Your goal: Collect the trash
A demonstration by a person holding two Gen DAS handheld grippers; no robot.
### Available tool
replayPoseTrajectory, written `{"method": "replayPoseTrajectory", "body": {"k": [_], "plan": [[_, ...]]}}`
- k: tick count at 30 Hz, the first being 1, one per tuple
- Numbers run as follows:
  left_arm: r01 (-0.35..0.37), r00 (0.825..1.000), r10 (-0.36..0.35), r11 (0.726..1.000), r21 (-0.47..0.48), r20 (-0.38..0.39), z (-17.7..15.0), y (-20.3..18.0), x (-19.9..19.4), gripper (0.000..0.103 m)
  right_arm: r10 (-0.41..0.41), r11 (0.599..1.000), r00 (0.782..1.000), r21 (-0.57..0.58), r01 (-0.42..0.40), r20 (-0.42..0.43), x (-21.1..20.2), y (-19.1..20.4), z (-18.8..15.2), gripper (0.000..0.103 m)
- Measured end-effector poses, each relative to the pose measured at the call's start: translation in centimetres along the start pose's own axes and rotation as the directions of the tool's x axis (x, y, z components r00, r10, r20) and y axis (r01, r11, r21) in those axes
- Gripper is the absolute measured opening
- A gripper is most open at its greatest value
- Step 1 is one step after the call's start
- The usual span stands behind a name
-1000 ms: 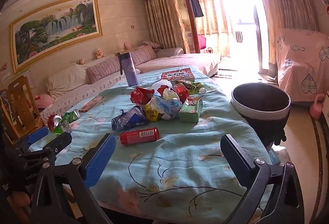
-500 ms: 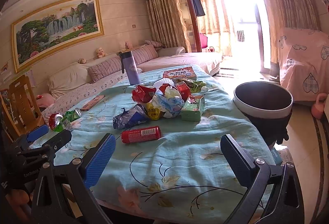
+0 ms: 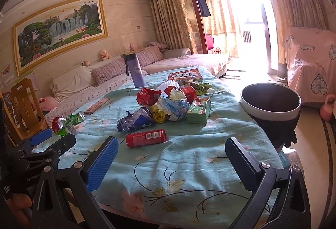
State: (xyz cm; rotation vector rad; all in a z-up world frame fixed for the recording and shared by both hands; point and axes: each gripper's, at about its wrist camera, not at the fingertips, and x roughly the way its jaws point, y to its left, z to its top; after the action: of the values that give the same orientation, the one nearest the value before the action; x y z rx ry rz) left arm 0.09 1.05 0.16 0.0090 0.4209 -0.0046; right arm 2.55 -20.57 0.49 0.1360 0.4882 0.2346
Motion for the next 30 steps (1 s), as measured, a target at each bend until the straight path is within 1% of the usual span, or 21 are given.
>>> {"method": "replayPoseTrajectory", "body": {"k": [22,25,30], "plan": [[0.000,1.000,-0.001,1.000,-0.003,-0.018,-0.3,0.0,0.6,0.103,0.025,1.000,1.000,-0.003,-0.025,-0.002,0.1,0.2,-0.1,0.102],[0.002,1.000,-0.002,1.000,-0.006,-0.022,-0.4,0.1,0.7,0.103,0.036,0.999,0.999,-0.005,-0.036,-0.005,0.2,0.3,-0.1,0.102],[0.000,0.999,-0.001,1.000,-0.015,-0.040,-0.5,0.6,1.3,0.103,0.080,0.997,0.997,-0.010,-0.080,-0.020,0.6,0.3,-0.1,0.102]]}}
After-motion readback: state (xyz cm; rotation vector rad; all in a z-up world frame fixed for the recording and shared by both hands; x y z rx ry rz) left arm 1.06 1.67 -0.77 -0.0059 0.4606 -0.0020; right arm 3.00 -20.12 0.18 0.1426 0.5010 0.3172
